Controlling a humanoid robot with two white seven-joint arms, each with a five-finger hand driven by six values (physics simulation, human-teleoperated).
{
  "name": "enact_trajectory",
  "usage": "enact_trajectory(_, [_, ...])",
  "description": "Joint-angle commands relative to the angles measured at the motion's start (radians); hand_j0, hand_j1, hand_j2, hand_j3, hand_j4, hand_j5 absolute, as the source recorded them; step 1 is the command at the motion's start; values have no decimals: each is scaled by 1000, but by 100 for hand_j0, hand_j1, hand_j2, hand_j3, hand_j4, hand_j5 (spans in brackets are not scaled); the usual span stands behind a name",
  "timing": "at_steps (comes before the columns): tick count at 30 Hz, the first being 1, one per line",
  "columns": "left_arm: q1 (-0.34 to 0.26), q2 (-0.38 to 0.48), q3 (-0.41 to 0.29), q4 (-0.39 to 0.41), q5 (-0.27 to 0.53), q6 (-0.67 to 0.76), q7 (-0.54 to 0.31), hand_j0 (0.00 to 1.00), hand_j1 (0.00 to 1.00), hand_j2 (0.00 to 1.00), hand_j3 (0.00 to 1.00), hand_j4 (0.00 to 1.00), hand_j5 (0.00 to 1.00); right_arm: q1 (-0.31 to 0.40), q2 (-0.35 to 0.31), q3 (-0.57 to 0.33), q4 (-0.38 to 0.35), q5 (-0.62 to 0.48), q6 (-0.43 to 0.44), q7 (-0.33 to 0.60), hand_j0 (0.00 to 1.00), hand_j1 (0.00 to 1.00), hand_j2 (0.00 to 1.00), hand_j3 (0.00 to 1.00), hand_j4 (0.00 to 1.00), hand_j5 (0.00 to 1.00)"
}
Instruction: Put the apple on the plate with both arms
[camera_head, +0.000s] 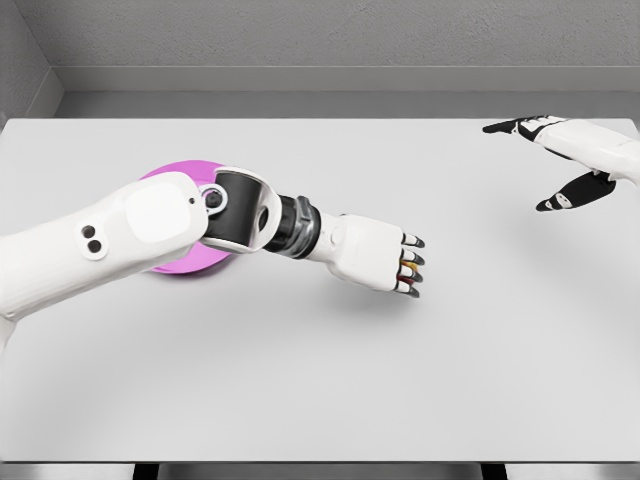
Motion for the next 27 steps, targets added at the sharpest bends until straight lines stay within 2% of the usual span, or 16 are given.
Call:
enact_trajectory(1, [0,-11,3,4,-2,1,-3,100,100,100,100,100,100,0,-1,0,-2,-4,1,0,100,100,100,100,100,100])
enact_trajectory(12, [-8,-64,1,101,-6,1,-3,100,100,100,100,100,100,0,0,0,6,-4,1,0,100,100,100,100,100,100])
enact_trajectory(15, [-8,-74,0,105,-6,1,-1,100,100,100,100,100,100,0,0,0,6,-4,1,0,100,100,100,100,100,100])
enact_trajectory(18, [-8,-101,-4,154,-5,1,-3,100,100,100,100,100,100,0,0,0,7,-4,1,0,100,100,100,100,100,100])
enact_trajectory(25, [-8,-130,-27,176,-6,1,-4,100,100,100,100,100,100,0,-1,0,9,-4,1,0,100,100,100,100,100,100])
enact_trajectory(27, [-8,-137,-33,189,-6,1,-32,100,100,100,100,100,100,0,-1,0,10,-4,1,0,100,100,100,100,100,100])
